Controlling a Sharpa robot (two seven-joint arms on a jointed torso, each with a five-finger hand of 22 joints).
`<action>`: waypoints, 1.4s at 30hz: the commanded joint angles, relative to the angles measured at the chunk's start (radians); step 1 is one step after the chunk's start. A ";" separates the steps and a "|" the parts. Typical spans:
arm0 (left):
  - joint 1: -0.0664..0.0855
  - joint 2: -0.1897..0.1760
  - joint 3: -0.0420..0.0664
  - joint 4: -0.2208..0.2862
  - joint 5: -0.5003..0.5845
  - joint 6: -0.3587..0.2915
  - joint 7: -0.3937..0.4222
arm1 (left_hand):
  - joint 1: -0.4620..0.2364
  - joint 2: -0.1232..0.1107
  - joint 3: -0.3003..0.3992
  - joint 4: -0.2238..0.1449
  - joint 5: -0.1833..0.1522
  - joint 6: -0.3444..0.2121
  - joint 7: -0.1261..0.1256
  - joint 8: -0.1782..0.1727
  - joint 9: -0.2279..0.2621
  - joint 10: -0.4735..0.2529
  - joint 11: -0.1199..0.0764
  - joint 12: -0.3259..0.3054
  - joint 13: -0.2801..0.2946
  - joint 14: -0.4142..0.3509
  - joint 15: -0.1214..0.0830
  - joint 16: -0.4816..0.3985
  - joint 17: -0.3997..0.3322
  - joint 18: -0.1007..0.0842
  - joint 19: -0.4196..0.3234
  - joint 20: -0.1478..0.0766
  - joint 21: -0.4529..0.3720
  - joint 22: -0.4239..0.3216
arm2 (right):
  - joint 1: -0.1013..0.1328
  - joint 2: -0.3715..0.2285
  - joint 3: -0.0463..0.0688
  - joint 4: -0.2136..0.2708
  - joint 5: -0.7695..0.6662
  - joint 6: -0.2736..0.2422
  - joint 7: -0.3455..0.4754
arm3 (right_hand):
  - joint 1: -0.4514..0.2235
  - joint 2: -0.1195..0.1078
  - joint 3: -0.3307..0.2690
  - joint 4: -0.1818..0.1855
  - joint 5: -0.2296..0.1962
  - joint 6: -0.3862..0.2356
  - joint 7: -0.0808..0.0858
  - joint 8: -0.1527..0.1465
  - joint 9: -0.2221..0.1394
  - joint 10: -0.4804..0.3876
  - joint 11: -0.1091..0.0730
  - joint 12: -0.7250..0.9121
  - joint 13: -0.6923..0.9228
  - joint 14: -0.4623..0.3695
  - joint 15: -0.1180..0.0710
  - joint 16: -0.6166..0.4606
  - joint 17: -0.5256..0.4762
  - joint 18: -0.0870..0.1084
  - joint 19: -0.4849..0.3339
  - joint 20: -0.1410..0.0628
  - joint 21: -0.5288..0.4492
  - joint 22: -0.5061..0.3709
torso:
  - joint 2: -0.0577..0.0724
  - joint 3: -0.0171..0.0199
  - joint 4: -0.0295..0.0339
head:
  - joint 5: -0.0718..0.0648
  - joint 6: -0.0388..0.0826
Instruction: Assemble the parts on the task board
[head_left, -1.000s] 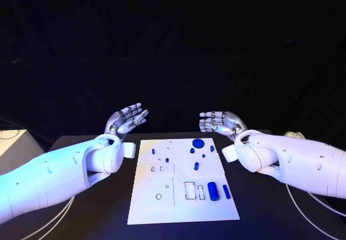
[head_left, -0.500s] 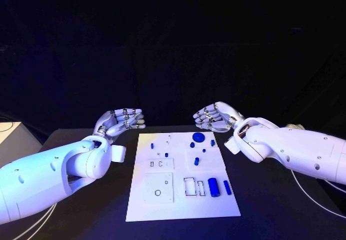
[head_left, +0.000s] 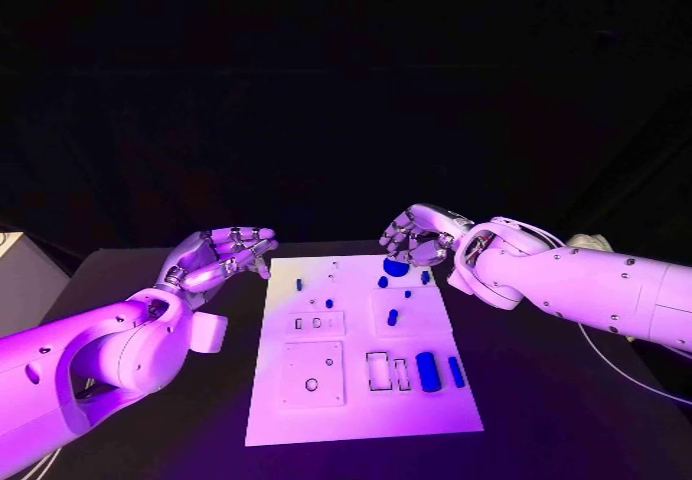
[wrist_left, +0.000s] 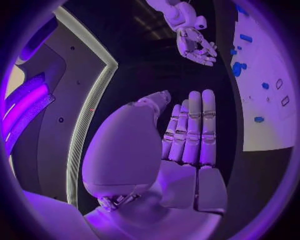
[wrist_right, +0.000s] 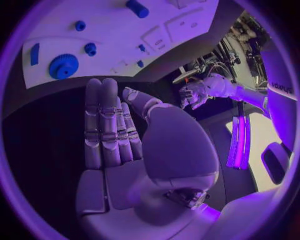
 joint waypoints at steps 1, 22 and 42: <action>0.005 -0.013 0.002 0.033 -0.028 0.060 -0.012 | -0.013 0.002 0.008 -0.002 -0.005 -0.007 0.002 -0.007 0.002 0.007 0.000 -0.002 0.001 -0.007 0.000 0.019 0.010 0.003 -0.011 0.001 0.018 0.013 | 0.002 0.005 0.001 -0.002 -0.194 0.052 -0.108 | -0.013 -0.026 0.026 0.016 -0.011 -0.006 -0.007 -0.008 0.007 -0.017 -0.004 -0.006 0.001 0.050 -0.004 0.345 0.237 -0.036 0.076 0.002 0.227 0.246 | 0.025 -0.0015 0.0169 | -0.012 0.000; 0.017 -0.053 0.017 0.087 -0.037 0.071 -0.016 | -0.022 -0.007 0.020 -0.014 -0.003 -0.025 0.009 -0.015 0.003 -0.017 0.007 -0.007 -0.001 -0.027 0.005 0.044 0.021 0.004 -0.032 0.006 0.054 0.038 | 0.000 0.031 0.001 -0.028 -0.358 0.139 -0.234 | -0.021 -0.052 -0.003 0.045 -0.034 -0.020 -0.020 -0.007 0.025 -0.060 -0.005 -0.005 0.008 0.047 -0.004 0.504 0.380 -0.064 0.130 0.011 0.375 0.445 | 0.060 -0.0081 0.0465 | -0.044 -0.004; 0.019 -0.058 0.018 0.077 -0.037 0.076 -0.026 | -0.027 -0.007 0.021 -0.014 -0.004 -0.029 0.010 -0.016 0.004 -0.022 0.008 -0.006 -0.001 -0.030 0.007 0.048 0.022 0.004 -0.035 0.007 0.060 0.042 | -0.009 0.034 0.000 -0.036 -0.369 0.184 -0.254 | -0.012 -0.040 -0.004 0.062 -0.009 -0.008 -0.023 0.005 0.039 -0.043 -0.007 -0.001 0.019 0.044 -0.005 0.534 0.399 -0.073 0.147 0.010 0.420 0.509 | 0.075 -0.0102 0.0559 | -0.054 0.003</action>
